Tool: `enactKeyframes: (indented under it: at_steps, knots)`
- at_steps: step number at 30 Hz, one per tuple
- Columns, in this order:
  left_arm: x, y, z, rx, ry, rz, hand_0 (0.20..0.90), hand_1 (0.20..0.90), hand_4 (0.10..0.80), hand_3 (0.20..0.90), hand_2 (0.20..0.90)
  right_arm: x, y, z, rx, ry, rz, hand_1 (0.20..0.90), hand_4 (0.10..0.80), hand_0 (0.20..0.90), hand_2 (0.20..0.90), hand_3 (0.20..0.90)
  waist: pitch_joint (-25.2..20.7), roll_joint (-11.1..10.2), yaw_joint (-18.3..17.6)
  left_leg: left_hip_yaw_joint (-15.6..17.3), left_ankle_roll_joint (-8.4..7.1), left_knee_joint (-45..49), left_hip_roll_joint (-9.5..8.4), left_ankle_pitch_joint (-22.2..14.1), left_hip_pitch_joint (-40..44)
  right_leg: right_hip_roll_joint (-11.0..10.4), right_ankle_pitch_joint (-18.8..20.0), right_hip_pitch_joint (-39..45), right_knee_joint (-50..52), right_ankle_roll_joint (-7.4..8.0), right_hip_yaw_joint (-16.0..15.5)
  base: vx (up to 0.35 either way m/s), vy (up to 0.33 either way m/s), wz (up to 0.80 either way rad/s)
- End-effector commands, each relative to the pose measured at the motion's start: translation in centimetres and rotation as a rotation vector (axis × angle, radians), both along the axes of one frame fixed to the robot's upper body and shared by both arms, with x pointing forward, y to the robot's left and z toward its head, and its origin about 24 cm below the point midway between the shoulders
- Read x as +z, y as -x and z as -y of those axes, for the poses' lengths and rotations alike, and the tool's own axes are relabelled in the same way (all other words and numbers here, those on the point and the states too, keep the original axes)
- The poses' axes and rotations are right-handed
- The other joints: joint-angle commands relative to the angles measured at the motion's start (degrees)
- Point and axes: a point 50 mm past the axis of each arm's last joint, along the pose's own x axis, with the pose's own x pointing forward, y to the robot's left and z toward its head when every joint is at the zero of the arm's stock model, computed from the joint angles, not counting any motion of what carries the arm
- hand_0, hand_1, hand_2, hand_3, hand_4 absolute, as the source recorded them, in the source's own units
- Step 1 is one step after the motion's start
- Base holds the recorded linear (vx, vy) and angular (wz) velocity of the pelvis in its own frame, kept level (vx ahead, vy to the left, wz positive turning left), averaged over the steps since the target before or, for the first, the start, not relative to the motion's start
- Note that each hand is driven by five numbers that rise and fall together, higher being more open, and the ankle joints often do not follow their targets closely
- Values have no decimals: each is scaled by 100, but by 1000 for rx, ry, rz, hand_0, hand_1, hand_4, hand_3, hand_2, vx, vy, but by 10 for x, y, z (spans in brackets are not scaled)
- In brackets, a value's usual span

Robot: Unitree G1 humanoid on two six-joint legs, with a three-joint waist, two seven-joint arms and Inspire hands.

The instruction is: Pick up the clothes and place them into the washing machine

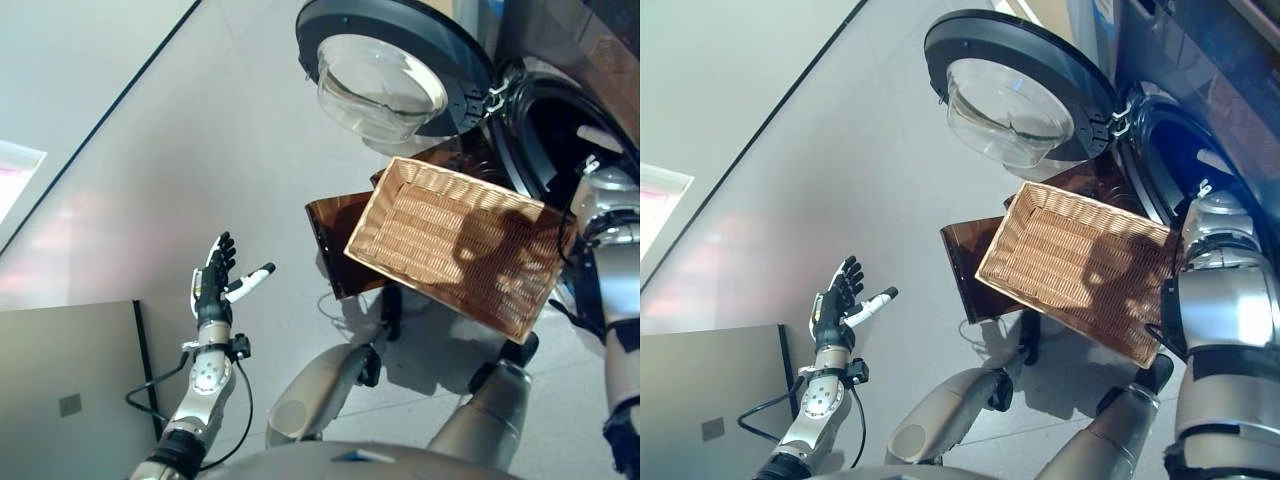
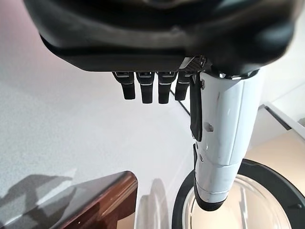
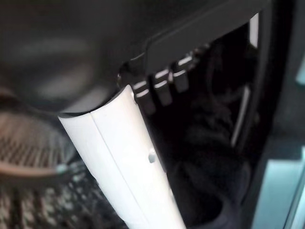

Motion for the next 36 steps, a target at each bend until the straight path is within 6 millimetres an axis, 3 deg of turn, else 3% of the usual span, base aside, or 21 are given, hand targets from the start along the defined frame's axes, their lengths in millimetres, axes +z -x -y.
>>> enactKeyframes:
  at_steps: [1,8,10,24,26,28,29,30,32,34,36]
  knots:
    - [22,-9,-27,104,-36,129,900,900,800,900,900,73,-6,-7,78,-47,498,900,800,900,900,900,-274,211,136,-91,-586,434,60,-425,-305,105,56,508,-423,-179,89,5,17,-4]
    - [22,-16,-18,54,-2,131,900,900,800,900,900,48,-19,-34,142,-422,906,900,800,900,900,900,-301,309,303,-109,-581,413,14,-443,-287,45,-5,533,-424,-153,53,3,7,-2]
    - [22,-16,-19,57,-4,136,900,900,800,900,900,37,-18,-35,112,-480,939,900,800,900,900,900,-331,331,337,-134,-577,421,-11,-451,-273,19,-29,573,-415,-140,34,0,0,0]
    - [20,-19,-18,56,1,132,900,900,800,900,900,-9,-25,-52,102,-585,857,900,800,900,900,900,-351,247,345,-131,-563,411,-26,-491,-66,23,-5,806,-498,-129,36,1,3,0]
    - [16,-19,-19,72,4,113,900,900,800,900,900,-35,-30,-73,140,-615,779,900,800,900,900,900,-316,123,279,-121,-563,418,17,-503,14,91,23,927,-565,-144,27,-11,-43,-3]
    - [13,-19,-21,83,2,99,900,900,800,900,900,-41,-32,-82,153,-628,766,900,800,900,900,900,-279,62,223,-119,-563,416,41,-510,69,125,36,999,-603,-151,20,-2,-50,-4]
    - [8,-20,-22,90,-10,64,900,900,800,900,900,-65,-32,-98,180,-649,690,900,800,900,900,900,-244,-82,137,-115,-568,426,93,-523,147,185,62,1130,-667,-167,-1,-2,-43,-4]
    - [7,-20,-23,91,-12,64,900,900,800,900,900,-66,-32,-99,180,-650,690,900,800,900,900,900,-235,-85,127,-117,-570,423,94,-524,163,187,65,1153,-681,-168,-7,-11,-102,-5]
    - [-3,-19,-26,75,-79,-6,900,900,800,900,900,-98,-30,-125,260,-652,571,900,800,900,900,900,-139,-358,-41,-115,-581,419,200,-535,322,331,126,1376,-804,-184,-48,-7,-100,-11]
    - [-7,-17,-25,63,-99,-30,900,900,800,900,900,-107,-28,-137,296,-659,552,900,800,900,900,900,-88,-452,-117,-116,-586,407,240,-539,403,390,150,1496,-876,-193,-57,8,-79,-11]
    - [-27,-6,-28,78,-93,-135,900,900,800,900,900,-146,-15,-162,367,-687,441,900,800,900,900,900,-18,-777,-323,-113,-605,376,357,-553,611,506,201,1774,-1036,-219,-143,25,-148,-29]
